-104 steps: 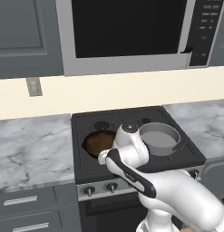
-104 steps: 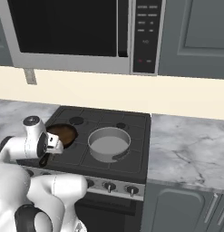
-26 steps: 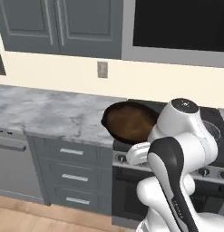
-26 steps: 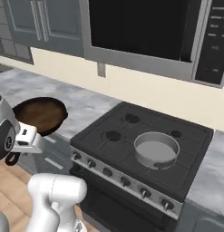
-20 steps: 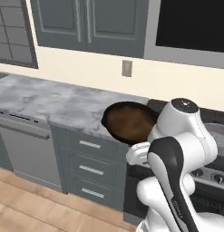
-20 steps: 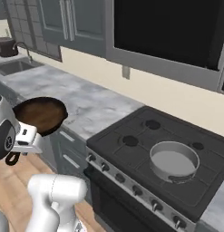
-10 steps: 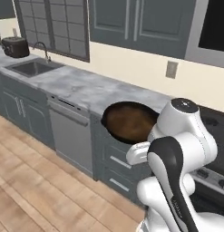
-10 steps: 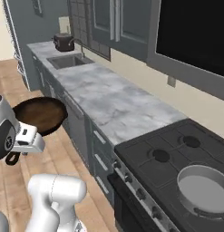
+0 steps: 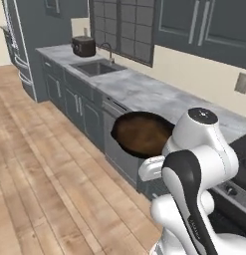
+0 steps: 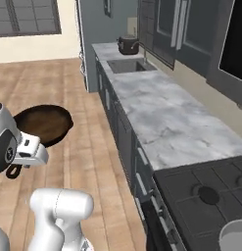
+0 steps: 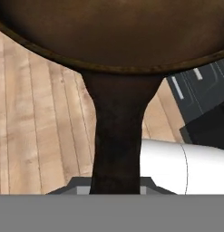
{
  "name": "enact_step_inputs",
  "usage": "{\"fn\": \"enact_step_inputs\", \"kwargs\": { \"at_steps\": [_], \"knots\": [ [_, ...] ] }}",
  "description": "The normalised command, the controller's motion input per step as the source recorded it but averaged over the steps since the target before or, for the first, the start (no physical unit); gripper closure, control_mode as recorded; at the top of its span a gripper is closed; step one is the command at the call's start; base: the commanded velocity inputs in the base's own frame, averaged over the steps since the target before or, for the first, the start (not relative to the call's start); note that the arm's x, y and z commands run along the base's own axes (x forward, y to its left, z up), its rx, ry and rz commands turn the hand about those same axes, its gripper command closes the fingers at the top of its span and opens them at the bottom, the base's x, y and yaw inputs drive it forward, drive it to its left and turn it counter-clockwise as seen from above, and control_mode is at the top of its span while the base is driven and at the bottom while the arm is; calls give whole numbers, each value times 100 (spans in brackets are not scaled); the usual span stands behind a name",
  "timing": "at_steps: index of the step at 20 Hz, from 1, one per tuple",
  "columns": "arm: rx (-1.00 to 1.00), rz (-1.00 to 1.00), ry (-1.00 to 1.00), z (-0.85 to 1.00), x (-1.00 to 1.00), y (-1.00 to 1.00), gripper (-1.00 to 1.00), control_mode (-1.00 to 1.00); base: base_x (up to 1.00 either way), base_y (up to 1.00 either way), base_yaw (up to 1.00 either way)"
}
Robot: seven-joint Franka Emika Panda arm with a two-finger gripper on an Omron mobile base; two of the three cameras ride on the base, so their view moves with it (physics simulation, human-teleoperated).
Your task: Move the pot and pan from the stove into the sink.
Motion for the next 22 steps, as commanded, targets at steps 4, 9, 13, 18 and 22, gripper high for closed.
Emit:
{"fn": "enact_step_inputs", "kwargs": {
  "at_steps": [4, 9, 13, 18, 22],
  "knots": [
    [0, 0, 0, 0, 0, 0, 100, 100, -2, 0, 50],
    [0, 0, 0, 0, 0, 0, 100, 100, -8, 0, 48],
    [0, 0, 0, 0, 0, 0, 100, 100, -3, -2, 8],
    [0, 0, 0, 0, 0, 0, 100, 100, 39, 1, 0],
    [0, 0, 0, 0, 0, 0, 100, 100, 86, 23, 0]
  ]
}}
